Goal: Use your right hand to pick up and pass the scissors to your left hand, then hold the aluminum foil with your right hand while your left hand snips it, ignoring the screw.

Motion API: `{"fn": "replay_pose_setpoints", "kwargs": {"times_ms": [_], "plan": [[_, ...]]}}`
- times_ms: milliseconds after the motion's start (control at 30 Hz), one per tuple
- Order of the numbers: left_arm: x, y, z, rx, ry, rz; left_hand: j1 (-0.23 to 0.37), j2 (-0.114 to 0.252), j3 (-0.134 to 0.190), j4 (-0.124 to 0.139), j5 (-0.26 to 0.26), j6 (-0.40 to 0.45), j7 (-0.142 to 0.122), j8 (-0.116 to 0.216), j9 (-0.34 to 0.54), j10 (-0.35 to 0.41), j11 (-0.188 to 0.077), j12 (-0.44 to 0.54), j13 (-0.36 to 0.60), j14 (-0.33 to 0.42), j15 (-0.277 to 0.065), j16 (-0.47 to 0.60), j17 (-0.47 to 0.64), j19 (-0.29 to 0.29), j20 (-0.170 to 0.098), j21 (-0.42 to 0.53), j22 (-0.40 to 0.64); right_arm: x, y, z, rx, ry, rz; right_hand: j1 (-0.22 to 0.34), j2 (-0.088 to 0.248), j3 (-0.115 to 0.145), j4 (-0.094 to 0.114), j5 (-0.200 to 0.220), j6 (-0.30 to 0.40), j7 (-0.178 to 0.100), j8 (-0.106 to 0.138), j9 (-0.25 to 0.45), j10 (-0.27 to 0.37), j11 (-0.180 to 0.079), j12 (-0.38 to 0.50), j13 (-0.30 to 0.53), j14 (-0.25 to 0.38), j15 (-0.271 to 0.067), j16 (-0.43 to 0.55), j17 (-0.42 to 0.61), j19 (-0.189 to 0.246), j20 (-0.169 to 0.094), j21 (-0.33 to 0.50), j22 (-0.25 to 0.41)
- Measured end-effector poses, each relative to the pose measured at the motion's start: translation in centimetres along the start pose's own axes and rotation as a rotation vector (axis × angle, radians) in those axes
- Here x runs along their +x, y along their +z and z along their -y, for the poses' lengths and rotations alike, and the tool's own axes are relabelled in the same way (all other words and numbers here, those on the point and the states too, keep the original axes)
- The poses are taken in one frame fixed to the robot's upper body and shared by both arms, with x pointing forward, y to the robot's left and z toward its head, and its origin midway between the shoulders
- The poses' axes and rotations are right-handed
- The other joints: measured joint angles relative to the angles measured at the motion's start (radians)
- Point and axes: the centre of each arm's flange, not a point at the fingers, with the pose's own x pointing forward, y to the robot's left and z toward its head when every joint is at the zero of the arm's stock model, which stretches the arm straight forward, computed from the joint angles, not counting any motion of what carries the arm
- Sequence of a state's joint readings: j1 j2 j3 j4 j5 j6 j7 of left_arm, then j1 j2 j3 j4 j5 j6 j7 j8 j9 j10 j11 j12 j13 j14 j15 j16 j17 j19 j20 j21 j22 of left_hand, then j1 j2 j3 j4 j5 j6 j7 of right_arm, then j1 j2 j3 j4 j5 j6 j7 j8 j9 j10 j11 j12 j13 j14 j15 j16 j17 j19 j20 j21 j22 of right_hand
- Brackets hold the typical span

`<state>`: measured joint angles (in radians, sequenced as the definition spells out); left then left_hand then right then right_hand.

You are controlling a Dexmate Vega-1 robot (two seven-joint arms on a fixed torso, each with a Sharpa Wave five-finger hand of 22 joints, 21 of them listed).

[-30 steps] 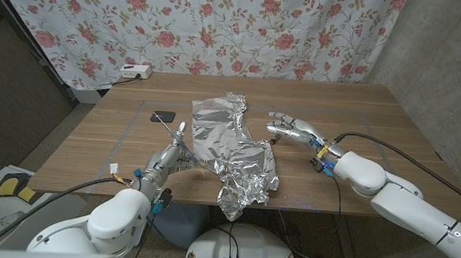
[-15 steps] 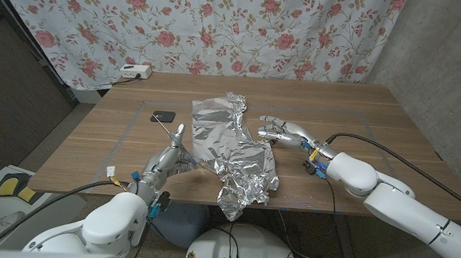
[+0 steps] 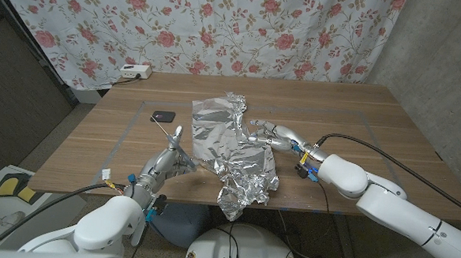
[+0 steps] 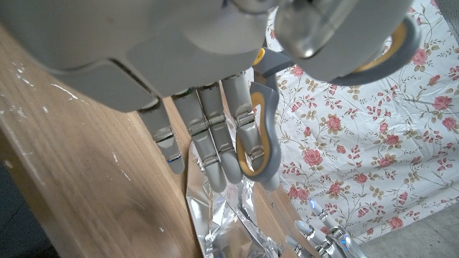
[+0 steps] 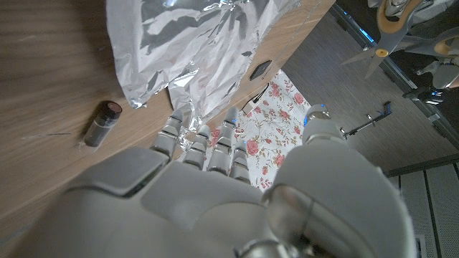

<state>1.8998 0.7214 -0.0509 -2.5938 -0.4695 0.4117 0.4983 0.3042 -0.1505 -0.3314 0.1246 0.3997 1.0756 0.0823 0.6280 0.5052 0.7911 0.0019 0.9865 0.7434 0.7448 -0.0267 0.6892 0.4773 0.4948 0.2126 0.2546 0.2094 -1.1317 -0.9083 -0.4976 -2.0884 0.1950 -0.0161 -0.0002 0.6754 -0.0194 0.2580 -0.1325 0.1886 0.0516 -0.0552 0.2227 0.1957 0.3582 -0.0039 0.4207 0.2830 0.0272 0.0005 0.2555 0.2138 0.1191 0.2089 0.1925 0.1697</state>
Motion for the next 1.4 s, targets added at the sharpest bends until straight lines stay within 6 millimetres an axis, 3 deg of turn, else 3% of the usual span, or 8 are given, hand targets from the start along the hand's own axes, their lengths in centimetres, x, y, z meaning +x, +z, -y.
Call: {"fn": "replay_pose_setpoints", "kwargs": {"times_ms": [700,1067,1267,1400], "plan": [[-0.5,-0.2,-0.5,0.008,-0.023,-0.001,0.003,0.003,0.0,0.0,0.011,0.005,0.005,-0.009,0.002,0.004,0.004,0.0,0.0,0.0,0.0,0.008,0.0,0.0,0.0,-0.007,0.003,1.0,1.4,-3.0,-0.099,0.057,-0.007,0.0,0.0,-0.005,-0.004,0.0,0.0,0.0,-0.005,0.0,0.048,0.0,0.0,-0.009,0.027,0.002,0.011,-0.005,0.007,0.0,0.0,0.0],[-1.0,-0.6,-0.6,0.002,-0.019,-0.005,0.003,0.003,0.001,0.0,0.011,0.005,0.005,-0.014,0.007,0.004,0.004,0.0,0.0,0.0,0.0,0.008,-0.005,0.0,0.0,-0.007,0.002,1.3,2.0,-4.1,-0.18,0.064,-0.002,-0.066,-0.022,-0.037,0.028,-0.004,0.009,0.009,-0.008,0.0,0.126,0.01,0.005,-0.019,0.076,0.004,0.032,-0.002,0.022,0.0,0.0,0.0],[-1.3,-0.8,-0.6,0.0,-0.017,-0.006,0.003,0.003,0.001,-0.001,0.015,0.005,0.005,-0.014,0.003,0.004,0.004,0.0,0.0,0.0,0.0,0.008,-0.005,0.0,0.0,-0.008,0.002,1.3,2.5,-4.9,-0.237,0.049,0.001,-0.164,-0.017,-0.076,0.068,-0.008,0.036,0.036,-0.008,0.0,0.193,0.019,0.012,-0.019,0.127,-0.005,0.056,0.007,0.048,-0.002,0.004,0.0],[-1.5,-0.7,-0.5,-0.001,-0.015,-0.006,-0.002,0.008,0.001,-0.001,0.015,0.007,0.007,-0.018,0.003,0.004,0.004,0.0,0.0,0.0,0.0,0.008,-0.005,0.0,0.0,-0.011,0.002,1.3,2.6,-5.3,-0.268,0.036,0.001,-0.177,-0.021,-0.083,0.075,-0.008,0.038,0.038,-0.008,0.0,0.197,0.022,0.012,-0.019,0.138,-0.006,0.057,0.007,0.054,0.004,0.004,0.0]]}}
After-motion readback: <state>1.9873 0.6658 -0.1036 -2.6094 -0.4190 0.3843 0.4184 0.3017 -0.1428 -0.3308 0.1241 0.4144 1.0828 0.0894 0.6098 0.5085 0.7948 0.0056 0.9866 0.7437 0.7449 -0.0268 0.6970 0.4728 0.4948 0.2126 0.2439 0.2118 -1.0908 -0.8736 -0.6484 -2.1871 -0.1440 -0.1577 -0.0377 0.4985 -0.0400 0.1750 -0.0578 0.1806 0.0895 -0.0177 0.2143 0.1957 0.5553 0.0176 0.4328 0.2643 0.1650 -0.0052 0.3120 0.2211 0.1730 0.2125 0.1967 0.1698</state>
